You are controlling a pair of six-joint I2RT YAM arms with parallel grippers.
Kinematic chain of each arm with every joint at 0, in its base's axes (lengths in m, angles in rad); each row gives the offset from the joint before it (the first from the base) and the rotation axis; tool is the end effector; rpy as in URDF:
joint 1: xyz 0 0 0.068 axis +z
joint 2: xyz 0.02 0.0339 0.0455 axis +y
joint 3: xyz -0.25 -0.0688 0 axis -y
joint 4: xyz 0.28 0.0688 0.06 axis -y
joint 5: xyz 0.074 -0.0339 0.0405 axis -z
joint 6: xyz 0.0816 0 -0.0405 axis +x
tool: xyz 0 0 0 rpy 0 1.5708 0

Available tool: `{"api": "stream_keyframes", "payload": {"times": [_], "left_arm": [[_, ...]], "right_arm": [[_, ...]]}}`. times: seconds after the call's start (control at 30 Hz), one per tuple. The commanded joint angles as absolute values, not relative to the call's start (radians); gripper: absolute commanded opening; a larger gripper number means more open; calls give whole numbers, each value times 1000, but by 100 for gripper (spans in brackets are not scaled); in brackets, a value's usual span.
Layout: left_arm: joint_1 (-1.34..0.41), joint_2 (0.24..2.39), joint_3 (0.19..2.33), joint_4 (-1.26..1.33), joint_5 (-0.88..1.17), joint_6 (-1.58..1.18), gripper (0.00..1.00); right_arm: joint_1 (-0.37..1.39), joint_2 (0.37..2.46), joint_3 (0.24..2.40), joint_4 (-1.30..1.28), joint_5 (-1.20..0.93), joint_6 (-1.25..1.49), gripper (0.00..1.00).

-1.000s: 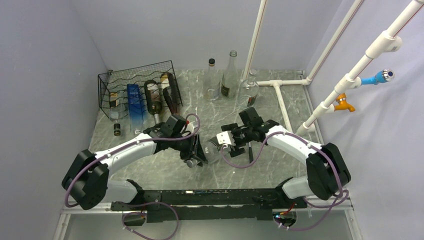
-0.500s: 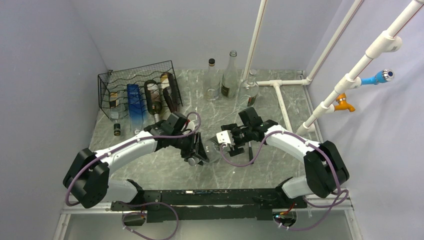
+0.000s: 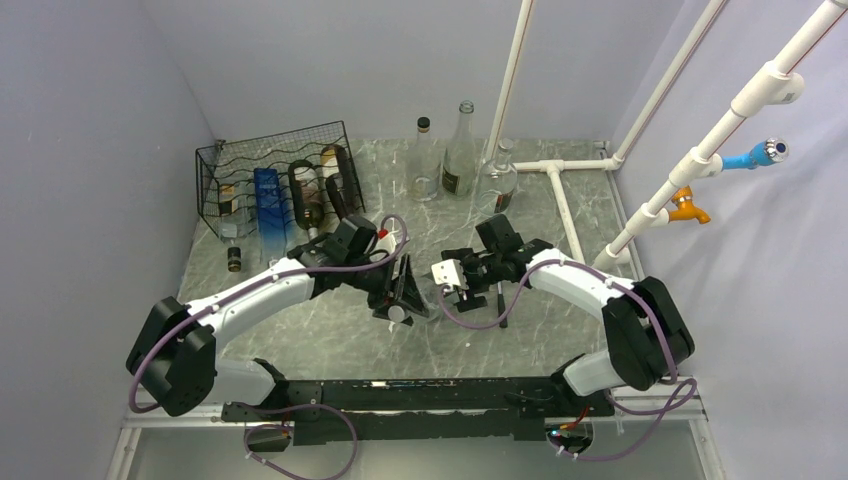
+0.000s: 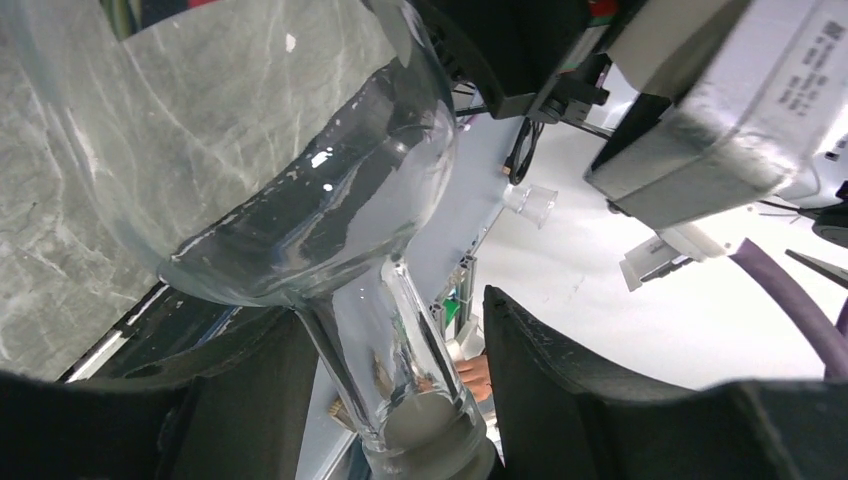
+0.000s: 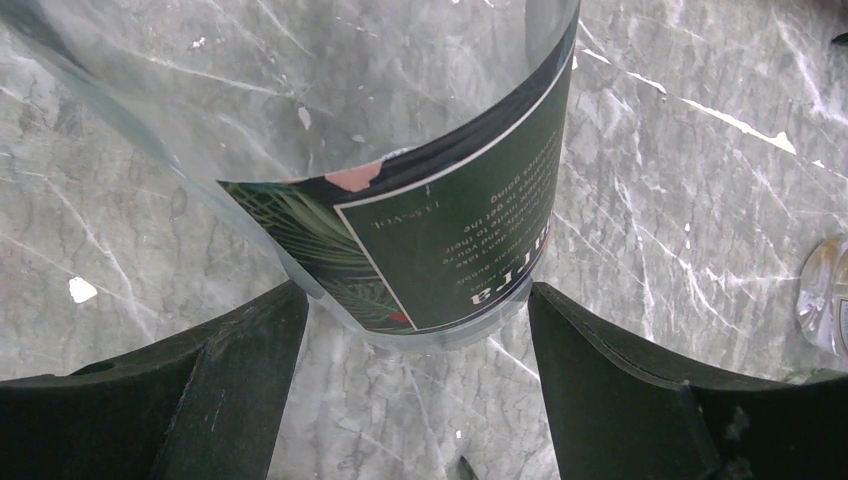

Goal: Take the wine bottle off the wine rack
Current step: Place the wine bottle at the center of the board.

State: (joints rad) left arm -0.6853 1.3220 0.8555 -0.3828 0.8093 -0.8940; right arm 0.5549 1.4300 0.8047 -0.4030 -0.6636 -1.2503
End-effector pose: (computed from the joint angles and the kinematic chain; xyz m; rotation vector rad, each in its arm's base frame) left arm 0.2116 -0.2493 0.1856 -0.1496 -2.6766 1.5070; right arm 0.2442 0.2105 0.1273 -1.9968 1.2874 0.5420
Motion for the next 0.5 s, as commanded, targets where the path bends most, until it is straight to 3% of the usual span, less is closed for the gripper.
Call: {"api": "stream_keyframes", "payload": {"times": [0.0,0.47], "left_arm": [[-692,1315,940,-250,898,-848,64],[-690,1334,964,-228,945,-831,70]], "right_arm": [[568,1448,808,-434,-757,-1234,82],[545,1481,831,-483,-808,-1228,84]]}}
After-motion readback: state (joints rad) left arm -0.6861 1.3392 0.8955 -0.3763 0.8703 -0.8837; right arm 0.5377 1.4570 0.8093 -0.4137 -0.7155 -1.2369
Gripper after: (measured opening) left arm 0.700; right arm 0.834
